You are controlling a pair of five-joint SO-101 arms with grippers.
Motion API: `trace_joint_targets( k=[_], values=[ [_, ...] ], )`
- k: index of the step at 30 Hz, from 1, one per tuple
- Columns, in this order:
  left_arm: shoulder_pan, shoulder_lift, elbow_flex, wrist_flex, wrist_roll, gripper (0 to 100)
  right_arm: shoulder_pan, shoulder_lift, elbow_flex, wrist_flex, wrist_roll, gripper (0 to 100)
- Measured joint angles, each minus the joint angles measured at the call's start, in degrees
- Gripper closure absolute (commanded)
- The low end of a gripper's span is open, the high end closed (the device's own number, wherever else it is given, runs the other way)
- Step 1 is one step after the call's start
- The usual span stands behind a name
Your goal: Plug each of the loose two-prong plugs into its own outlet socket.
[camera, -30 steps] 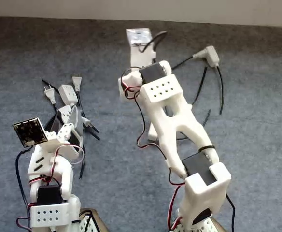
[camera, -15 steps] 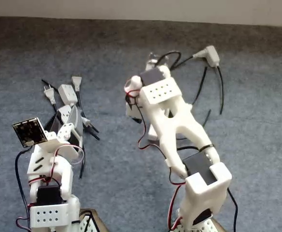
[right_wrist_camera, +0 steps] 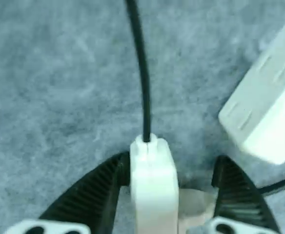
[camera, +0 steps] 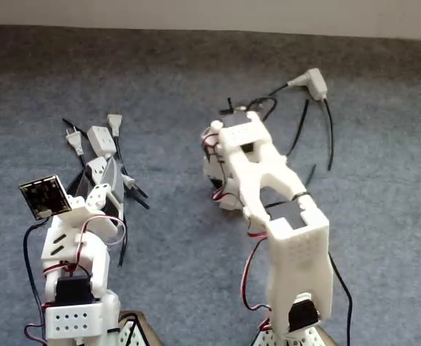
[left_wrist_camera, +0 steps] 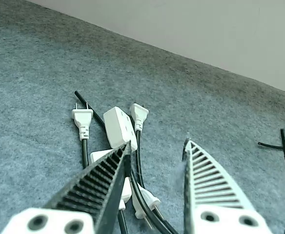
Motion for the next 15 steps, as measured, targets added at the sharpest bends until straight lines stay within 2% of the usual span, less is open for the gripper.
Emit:
trace_joint_targets(
  k=[4, 15],
  values=[
    [0.00, 0.00, 0.00, 0.00, 0.00, 81, 3.43, 1.23, -3.96, 2.90, 5.36, 94.8],
    [0.00, 0.00, 0.00, 0.00, 0.00, 81, 6.07, 1.23, -14.68, 11.25, 14.33, 94.0]
  ],
)
